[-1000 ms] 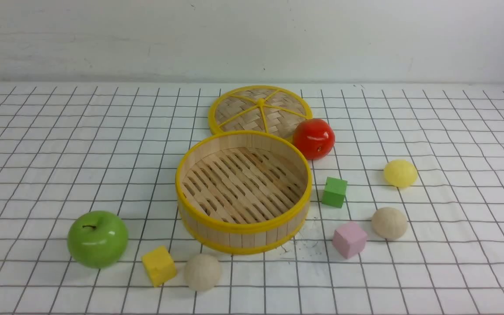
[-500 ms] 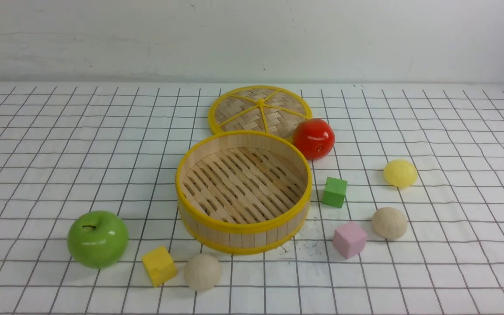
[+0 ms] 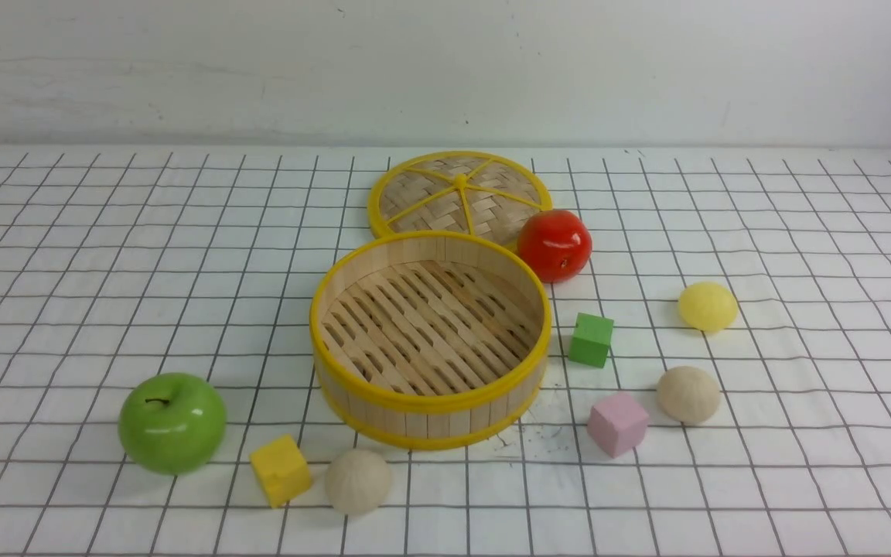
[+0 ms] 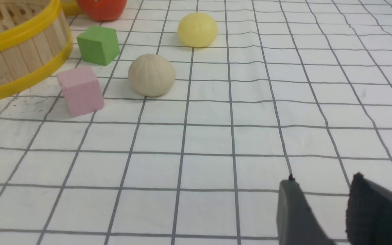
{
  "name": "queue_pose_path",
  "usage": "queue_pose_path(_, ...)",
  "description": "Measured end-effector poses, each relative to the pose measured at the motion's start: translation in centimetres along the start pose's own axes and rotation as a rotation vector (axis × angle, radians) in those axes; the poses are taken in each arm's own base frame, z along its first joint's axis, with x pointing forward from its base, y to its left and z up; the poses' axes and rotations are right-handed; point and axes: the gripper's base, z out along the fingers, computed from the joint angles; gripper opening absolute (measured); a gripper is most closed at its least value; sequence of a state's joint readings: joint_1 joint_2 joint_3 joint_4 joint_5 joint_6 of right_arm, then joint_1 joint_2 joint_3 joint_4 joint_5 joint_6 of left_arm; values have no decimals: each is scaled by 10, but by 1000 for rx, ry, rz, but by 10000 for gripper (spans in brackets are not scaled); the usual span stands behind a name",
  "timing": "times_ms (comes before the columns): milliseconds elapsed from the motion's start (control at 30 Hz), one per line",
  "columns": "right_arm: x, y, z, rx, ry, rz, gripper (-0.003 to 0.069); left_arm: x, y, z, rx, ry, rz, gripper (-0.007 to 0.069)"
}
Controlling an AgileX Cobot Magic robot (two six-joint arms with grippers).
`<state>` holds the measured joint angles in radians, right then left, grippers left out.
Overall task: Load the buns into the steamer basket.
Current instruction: Use the left arm to grab a steamed stuffed bun
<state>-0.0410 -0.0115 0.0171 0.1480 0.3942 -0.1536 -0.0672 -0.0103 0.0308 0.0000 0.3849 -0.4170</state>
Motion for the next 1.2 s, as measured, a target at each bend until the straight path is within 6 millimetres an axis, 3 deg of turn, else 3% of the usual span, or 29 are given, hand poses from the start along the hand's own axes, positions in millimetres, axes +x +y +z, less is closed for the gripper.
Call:
queue_pose_path(267, 0, 0, 0, 0, 0, 0, 239, -8, -4, 0, 41, -93, 0, 239)
queue_pose_path(433, 0, 0, 0, 0, 0, 0, 239, -26, -11, -4, 129, -286, -9, 239)
queue_pose_path(567, 0, 0, 0, 0, 0, 0, 239, -47, -20, -15, 244, -539, -38, 239)
queue_pose_path(700, 0, 0, 0, 0, 0, 0, 239, -56, -22, -22, 300, -636, -113, 239)
queue_pose_path(900, 0, 0, 0, 0, 0, 0, 239, -85, -36, -42, 330, -616, -202, 239)
queue_pose_path(967, 0, 0, 0, 0, 0, 0, 239, -112, -49, -56, 329, -598, -187, 239)
queue_pose_path(1000, 0, 0, 0, 0, 0, 0, 239, -116, -51, -59, 332, -603, -185, 239)
queue_pose_path(1067, 0, 0, 0, 0, 0, 0, 239, -138, -62, -61, 293, -509, -168, 239)
queue_pose_path(1200, 0, 0, 0, 0, 0, 0, 239, -151, -71, -41, 158, -208, -148, 239)
